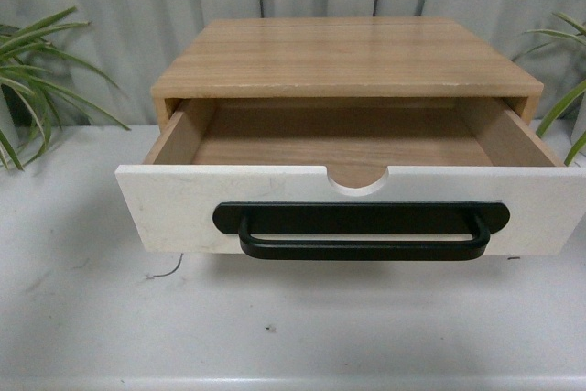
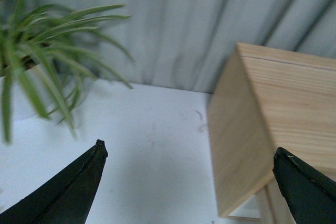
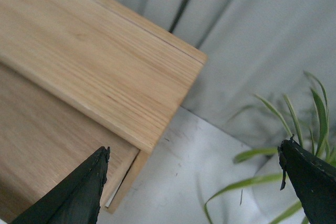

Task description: Pull drawer

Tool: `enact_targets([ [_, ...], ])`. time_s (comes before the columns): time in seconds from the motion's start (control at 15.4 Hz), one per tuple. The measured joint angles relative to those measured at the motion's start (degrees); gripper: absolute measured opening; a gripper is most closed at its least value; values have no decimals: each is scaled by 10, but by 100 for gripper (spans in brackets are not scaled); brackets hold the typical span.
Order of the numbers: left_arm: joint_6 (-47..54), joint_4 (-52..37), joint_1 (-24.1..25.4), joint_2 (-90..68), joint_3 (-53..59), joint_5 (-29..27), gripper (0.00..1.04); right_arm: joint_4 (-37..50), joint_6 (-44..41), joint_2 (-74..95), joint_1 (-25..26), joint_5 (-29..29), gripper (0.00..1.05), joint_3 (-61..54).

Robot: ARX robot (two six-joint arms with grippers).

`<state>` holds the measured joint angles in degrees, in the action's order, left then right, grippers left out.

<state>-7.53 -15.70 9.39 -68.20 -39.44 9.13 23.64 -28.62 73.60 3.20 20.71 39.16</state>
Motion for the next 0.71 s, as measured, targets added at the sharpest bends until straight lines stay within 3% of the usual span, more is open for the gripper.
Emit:
enact_targets([
  [0.13,-30,16,116,54,44,4,98,21,181,-78,60,2,98,-52],
  [0.19,-17,-65,177,80,101,68,92,48,241,-136,75,-20,95,-90],
  [0.26,27,-166,153,110,168,127,75,45,264,-218,57,-103,76,-153],
  [0.32,47,-188,118,137,202,130,64,50,269,-250,45,-120,65,-187],
  [0.52,65,-173,46,236,286,50,17,56,276,-318,16,-152,18,-272],
  [0.58,65,-165,29,259,302,34,4,55,276,-335,4,-171,7,-283],
  [0.71,67,-152,4,299,321,10,2,47,279,-368,-35,-202,2,-309],
])
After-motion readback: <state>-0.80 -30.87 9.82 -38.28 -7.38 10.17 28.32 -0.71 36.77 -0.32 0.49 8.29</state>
